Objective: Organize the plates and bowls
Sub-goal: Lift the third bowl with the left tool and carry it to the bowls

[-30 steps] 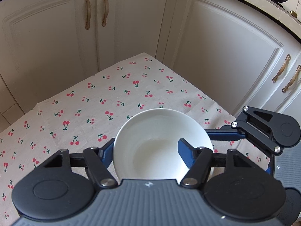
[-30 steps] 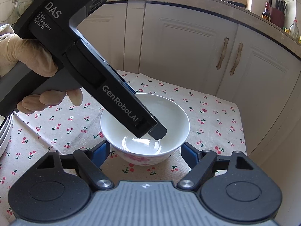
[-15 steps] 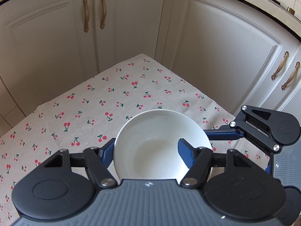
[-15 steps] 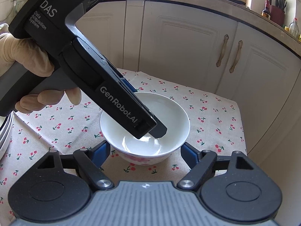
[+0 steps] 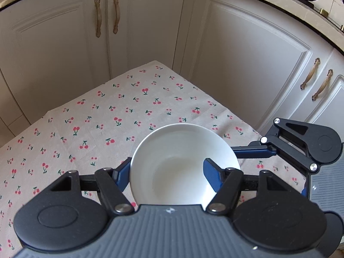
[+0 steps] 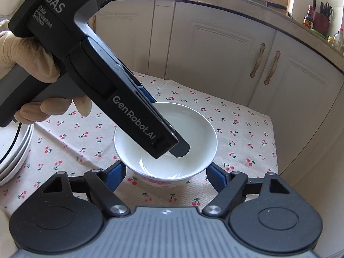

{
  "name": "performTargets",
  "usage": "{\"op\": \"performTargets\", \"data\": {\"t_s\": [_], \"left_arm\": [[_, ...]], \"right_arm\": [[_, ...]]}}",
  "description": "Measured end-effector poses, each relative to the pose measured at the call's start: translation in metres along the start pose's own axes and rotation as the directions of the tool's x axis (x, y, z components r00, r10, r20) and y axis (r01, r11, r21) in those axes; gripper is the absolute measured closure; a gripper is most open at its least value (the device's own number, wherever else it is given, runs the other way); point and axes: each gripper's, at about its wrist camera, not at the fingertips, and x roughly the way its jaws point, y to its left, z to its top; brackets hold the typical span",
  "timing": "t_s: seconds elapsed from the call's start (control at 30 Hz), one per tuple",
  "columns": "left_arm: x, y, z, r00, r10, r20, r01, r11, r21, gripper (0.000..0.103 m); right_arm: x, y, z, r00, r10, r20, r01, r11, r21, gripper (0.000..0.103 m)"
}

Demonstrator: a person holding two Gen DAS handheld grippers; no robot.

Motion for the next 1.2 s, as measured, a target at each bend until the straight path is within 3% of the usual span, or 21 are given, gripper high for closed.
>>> {"op": "performTargets", "data": {"t_s": [1.2], "left_arm": [[-0.123, -0.083, -0.076, 0.998, 0.037, 0.056, -0.040, 0.998, 0.056, 0.034]], "right_arm": [[-0.127, 0.081, -0.024, 1.000, 0.016, 0.018, -0.015, 0.999, -0.042, 0.018]]}}
